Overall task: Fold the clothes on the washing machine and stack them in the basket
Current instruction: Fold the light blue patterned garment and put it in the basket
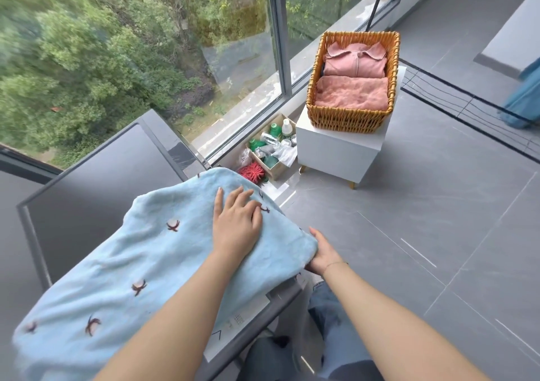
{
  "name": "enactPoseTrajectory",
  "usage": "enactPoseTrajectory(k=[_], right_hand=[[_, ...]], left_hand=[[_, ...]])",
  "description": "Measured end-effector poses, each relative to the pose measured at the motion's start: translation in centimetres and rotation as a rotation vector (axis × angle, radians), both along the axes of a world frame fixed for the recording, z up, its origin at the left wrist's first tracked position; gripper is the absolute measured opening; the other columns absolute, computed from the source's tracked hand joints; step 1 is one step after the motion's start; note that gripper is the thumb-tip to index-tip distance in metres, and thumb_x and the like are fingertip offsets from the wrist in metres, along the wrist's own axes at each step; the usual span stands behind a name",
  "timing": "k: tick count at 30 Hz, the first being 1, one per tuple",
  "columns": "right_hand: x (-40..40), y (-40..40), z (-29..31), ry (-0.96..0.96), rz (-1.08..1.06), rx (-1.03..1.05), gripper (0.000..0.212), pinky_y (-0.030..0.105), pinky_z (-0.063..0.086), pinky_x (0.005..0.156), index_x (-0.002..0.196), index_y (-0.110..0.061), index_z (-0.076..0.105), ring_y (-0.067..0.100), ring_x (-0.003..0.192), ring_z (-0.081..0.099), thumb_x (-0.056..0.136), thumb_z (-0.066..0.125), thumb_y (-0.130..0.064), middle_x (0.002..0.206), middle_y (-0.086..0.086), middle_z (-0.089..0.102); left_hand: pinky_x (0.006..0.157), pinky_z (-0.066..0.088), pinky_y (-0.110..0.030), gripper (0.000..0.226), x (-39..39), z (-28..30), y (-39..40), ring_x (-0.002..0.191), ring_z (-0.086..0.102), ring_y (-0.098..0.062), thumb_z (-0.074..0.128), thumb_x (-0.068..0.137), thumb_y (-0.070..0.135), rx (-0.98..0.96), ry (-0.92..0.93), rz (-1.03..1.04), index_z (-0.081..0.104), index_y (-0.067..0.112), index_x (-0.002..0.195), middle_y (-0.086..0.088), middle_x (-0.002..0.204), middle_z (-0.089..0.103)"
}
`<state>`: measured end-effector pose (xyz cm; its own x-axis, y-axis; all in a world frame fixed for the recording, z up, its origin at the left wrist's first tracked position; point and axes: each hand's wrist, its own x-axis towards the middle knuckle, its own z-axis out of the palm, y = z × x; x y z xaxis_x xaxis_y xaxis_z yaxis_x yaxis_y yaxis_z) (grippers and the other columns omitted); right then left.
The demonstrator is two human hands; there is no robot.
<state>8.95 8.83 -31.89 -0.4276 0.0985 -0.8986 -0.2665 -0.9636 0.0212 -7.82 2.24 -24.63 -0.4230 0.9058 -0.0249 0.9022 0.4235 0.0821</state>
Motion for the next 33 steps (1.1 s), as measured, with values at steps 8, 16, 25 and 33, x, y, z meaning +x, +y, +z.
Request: enactPoseTrajectory(k=[8, 16, 25, 33], right_hand=[[1.0, 5.0, -1.2, -0.131, -0.264, 0.216, 0.03, 0.031, 0.056, 0.066, 0.098, -0.011, 0.067, 0.026, 0.072, 0.069, 0.089, 0.057, -0.038, 0.075, 0.007, 0.074], [2.7, 12.2, 1.2, -0.049, -0.347, 0.395, 0.03, 0.032, 0.058, 0.059, 0.108, -0.007, 0.063, 0.026, 0.074, 0.072, 0.09, 0.047, -0.025, 0.087, 0.01, 0.074], [-0.8, 18.3, 10.9, 0.183, -0.069, 0.64, 0.039, 0.041, 0.048, 0.096, 0.123, -0.005, 0.059, 0.027, 0.107, 0.066, 0.096, 0.049, -0.031, 0.118, 0.014, 0.067], [-5.5, 10.3, 19.6, 0.234, 0.304, 1.207, 0.032, 0.028, 0.052, 0.084, 0.113, -0.003, 0.064, 0.011, 0.094, 0.065, 0.083, 0.063, 0.004, 0.101, 0.004, 0.07]], left_hand=[[0.12, 0.003, -0.04, 0.041, 0.1, -0.2, -0.2, 0.126, 0.048, -0.013, 0.032, 0.09, 0.034, 0.102, -0.021, 0.002, 0.072, 0.03, 0.097, 0.013, 0.117, 0.064], [0.12, 0.009, -0.04, 0.032, 0.2, 0.0, 0.0, 0.123, 0.049, -0.01, 0.036, 0.089, 0.033, 0.148, -0.035, 0.013, 0.068, 0.031, 0.096, 0.016, 0.116, 0.064], [0.118, -0.008, -0.027, 0.041, -0.4, 1.2, 0.8, 0.125, 0.042, -0.002, 0.035, 0.08, 0.038, 0.153, -0.347, 0.12, 0.066, 0.033, 0.107, 0.02, 0.117, 0.06], [0.099, 0.045, -0.04, 0.031, -4.3, 10.1, -2.5, 0.101, 0.066, -0.025, 0.039, 0.1, 0.034, 0.696, -1.547, 0.694, 0.057, 0.017, 0.12, -0.015, 0.121, 0.066]])
